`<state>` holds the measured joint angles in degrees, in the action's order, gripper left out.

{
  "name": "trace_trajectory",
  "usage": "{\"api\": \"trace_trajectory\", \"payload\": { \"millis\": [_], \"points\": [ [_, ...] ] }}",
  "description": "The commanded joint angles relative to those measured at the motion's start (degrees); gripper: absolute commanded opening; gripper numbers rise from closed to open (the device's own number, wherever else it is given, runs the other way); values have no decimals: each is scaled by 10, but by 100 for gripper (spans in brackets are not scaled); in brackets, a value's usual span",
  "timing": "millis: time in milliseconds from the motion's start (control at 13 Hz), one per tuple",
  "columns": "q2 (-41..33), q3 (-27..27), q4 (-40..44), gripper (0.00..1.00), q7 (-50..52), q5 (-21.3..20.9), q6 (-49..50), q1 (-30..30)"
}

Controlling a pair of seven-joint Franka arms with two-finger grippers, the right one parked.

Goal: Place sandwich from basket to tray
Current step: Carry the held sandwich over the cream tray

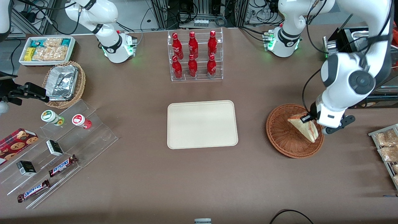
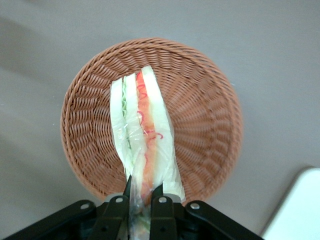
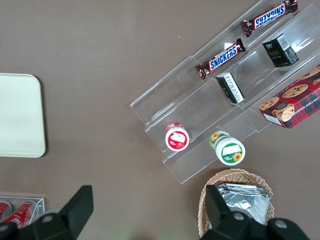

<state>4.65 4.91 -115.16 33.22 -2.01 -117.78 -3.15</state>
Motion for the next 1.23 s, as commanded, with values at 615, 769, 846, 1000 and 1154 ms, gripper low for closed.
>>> {"api": "trace_trajectory", "payload": {
  "millis": [615, 769, 846, 1000, 1154],
  "points": [
    [94, 43, 202, 0, 23, 6, 131, -178],
    [129, 45, 232, 0, 39, 6, 129, -208],
    [143, 45, 236, 0, 43, 4, 121, -228],
    [179, 44, 261, 0, 61, 1, 108, -261],
    [243, 44, 312, 0, 99, -3, 99, -295]
  ]
}}
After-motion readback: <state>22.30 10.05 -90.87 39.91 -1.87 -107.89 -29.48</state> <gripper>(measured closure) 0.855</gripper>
